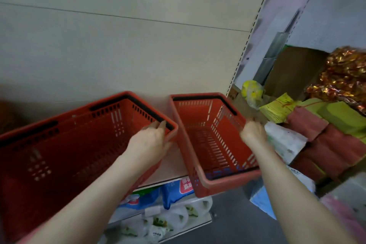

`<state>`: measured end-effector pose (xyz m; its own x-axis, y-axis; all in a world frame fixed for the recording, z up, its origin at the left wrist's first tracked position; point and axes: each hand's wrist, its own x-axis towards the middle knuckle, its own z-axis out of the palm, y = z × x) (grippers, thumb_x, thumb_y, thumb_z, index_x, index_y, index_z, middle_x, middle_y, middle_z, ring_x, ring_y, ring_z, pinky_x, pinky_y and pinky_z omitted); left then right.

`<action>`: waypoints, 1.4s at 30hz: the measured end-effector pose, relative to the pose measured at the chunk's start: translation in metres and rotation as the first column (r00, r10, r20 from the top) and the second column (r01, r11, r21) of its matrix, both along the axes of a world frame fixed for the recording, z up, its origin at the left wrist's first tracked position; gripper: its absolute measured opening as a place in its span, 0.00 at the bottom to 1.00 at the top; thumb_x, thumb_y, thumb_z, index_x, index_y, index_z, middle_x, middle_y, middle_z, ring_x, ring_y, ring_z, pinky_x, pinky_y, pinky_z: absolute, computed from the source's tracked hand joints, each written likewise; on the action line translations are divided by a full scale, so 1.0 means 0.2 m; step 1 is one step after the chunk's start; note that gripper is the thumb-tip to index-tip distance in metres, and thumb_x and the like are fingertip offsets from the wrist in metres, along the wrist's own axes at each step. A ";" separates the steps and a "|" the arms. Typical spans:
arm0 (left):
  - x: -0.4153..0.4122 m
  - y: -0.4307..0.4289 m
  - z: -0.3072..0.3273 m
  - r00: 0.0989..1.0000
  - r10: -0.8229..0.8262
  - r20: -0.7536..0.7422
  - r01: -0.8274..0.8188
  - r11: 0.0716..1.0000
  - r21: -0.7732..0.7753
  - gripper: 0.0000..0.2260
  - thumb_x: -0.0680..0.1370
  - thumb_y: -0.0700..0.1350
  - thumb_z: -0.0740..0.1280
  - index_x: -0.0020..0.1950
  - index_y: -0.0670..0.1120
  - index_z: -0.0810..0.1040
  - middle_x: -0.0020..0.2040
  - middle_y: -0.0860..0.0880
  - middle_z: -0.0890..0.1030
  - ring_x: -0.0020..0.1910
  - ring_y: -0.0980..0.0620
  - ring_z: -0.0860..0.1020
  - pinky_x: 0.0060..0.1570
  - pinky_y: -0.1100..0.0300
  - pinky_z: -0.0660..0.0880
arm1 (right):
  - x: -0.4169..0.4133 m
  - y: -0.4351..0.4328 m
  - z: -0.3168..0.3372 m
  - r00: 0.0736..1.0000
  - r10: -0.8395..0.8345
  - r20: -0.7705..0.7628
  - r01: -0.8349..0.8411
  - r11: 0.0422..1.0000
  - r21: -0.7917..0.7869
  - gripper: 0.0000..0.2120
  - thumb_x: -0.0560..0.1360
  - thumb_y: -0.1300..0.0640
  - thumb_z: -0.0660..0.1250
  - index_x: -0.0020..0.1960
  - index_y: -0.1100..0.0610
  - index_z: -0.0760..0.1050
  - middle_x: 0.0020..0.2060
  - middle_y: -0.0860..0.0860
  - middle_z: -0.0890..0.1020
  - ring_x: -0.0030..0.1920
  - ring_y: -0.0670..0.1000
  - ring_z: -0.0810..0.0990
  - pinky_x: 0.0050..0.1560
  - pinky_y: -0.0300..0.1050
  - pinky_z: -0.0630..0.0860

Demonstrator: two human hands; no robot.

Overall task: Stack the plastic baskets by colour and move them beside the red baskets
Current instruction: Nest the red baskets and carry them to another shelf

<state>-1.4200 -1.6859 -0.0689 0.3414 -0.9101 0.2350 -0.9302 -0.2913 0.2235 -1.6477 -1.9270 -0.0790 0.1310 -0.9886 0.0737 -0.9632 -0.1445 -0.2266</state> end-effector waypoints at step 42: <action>0.13 0.59 0.33 0.226 -0.335 -0.915 -0.254 0.886 -0.387 0.17 0.78 0.49 0.68 0.66 0.49 0.73 0.58 0.46 0.83 0.50 0.43 0.84 0.50 0.45 0.81 | 0.16 1.01 1.13 0.948 0.306 0.083 -0.155 0.674 -0.722 0.14 0.83 0.47 0.56 0.62 0.51 0.74 0.40 0.58 0.82 0.35 0.57 0.74 0.38 0.46 0.65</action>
<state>-1.3946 -1.5688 -0.0024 0.5292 -0.8458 0.0675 0.0737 0.1251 0.9894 -1.6166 -1.7241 0.1468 0.2568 -0.5771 0.7753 -0.8286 -0.5444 -0.1308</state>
